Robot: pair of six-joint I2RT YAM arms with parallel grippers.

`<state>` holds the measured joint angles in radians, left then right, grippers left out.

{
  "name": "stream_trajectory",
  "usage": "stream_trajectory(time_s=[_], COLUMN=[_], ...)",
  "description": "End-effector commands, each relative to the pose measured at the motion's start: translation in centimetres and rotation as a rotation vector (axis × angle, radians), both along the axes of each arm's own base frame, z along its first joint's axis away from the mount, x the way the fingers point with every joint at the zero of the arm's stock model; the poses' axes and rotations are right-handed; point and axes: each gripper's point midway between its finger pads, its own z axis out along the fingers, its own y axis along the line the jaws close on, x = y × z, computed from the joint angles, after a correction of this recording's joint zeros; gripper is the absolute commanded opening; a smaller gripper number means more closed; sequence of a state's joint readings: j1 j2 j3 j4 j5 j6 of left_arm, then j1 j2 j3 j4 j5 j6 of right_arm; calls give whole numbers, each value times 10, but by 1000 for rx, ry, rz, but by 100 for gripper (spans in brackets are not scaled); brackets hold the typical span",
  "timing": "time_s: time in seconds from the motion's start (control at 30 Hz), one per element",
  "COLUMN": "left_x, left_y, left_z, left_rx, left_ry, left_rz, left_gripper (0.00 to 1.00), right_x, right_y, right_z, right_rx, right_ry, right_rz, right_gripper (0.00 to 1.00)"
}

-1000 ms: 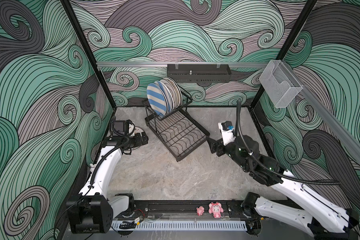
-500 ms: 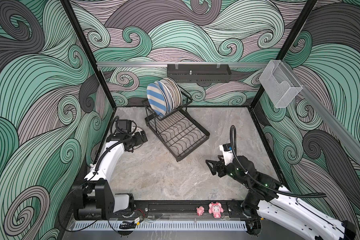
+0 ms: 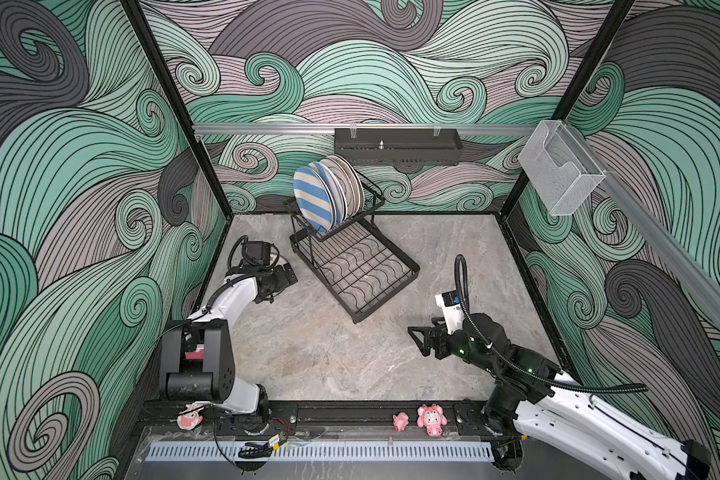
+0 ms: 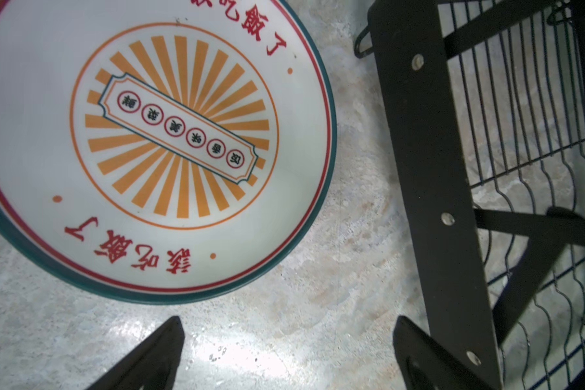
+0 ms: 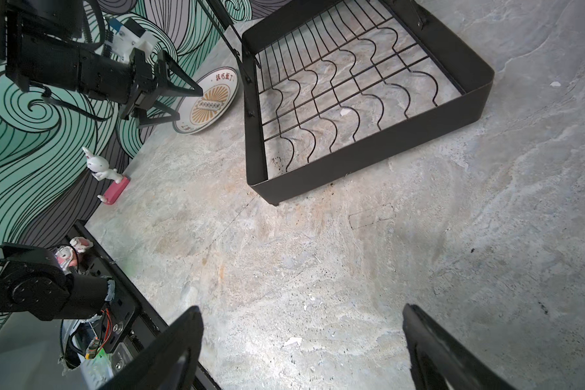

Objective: Load the plates into the dish rack
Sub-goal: 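Open the right gripper and withdraw it while the left gripper moves over the sunburst plate, then move the right gripper across toward the sunburst plate while the left gripper holds its edge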

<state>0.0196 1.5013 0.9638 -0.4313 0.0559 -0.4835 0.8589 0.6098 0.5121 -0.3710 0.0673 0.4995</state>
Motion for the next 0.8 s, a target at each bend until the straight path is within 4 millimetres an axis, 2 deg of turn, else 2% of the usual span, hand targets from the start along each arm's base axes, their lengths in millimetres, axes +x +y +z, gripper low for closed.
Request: stream_trajectory(time_s=[0.0,0.17,0.43,0.77], left_x=[22,30,33,26], left_y=[12,13,14,13], left_z=[11,3,-24,-43], left_rx=[48,56,60,53], left_ry=[-47,-45,35,76], left_rz=[13,8,-8,-17], left_gripper=[99,99,99,99], right_x=[-1,0,-1,2], right_y=[1,-1,-6,-2], right_z=[-6,-5,-8,-10], right_rx=[4,6,7,21], right_ry=[24,11,6,5], right_rz=[-2,-10,-26,-28], right_gripper=[92,92,94,95])
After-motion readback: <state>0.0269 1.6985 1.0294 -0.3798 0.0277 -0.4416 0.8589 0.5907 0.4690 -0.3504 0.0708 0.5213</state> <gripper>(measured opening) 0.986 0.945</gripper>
